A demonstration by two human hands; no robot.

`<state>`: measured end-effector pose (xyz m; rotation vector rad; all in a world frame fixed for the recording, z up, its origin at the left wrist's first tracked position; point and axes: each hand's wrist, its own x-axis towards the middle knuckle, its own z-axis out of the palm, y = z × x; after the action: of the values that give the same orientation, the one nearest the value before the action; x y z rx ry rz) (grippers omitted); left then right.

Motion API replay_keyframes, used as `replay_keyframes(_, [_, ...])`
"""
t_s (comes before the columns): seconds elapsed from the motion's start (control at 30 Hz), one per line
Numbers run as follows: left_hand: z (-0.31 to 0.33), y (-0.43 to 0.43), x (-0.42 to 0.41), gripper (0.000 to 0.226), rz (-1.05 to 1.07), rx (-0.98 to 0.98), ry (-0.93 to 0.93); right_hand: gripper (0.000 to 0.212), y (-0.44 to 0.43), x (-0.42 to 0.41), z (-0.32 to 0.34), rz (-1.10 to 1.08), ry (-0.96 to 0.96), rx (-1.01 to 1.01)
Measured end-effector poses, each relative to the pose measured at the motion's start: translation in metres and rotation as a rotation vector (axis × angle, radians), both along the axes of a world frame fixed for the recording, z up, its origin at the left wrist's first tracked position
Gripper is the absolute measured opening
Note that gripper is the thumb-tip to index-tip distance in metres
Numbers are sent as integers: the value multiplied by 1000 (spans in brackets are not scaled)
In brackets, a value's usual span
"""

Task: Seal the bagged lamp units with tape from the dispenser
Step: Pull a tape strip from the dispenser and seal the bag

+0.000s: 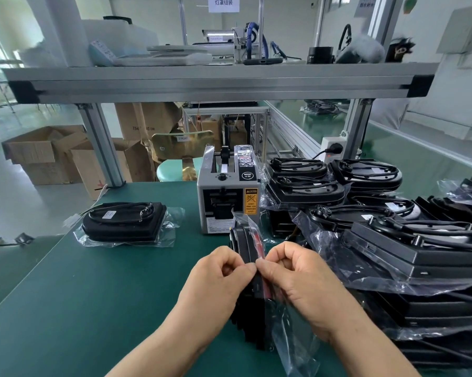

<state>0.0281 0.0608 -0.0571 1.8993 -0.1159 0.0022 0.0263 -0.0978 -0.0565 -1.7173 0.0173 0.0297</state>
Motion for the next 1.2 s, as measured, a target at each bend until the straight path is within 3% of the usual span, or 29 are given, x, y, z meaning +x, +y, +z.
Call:
replay_keyframes(0.13, [1, 10, -1, 15, -165, -106, 91, 15, -3, 0, -2, -11, 3, 17])
replay_keyframes(0.23, [1, 18, -1, 33, -300, -99, 156, 15, -8, 1, -3, -24, 21, 31])
replay_keyframes(0.57, [11, 19, 7, 32, -373, 33, 173, 40, -3, 52, 27, -48, -67, -354])
replay_keyframes(0.77, [13, 3, 12, 45, -251, 146, 92, 44, 9, 91, 25, -2, -5, -551])
replay_keyframes(0.9, [14, 5, 18, 35, -316, 155, 84, 35, 8, 100, 18, 24, -24, -601])
replay_keyframes(0.97, [18, 11, 22, 24, -415, 109, 117, 24, 7, 102, 14, -15, -75, -634])
replay_keyframes(1.03, [20, 15, 29, 18, -461, 17, 173, 26, 5, 103, 11, -91, -95, -661])
replay_keyframes(1.1, [17, 14, 43, 18, -318, -138, 235, 26, 1, 103, 9, -135, -90, -674])
replay_keyframes(1.2, [8, 6, 84, 18, 102, -401, 357, 23, -1, 100, 9, -143, -98, -697])
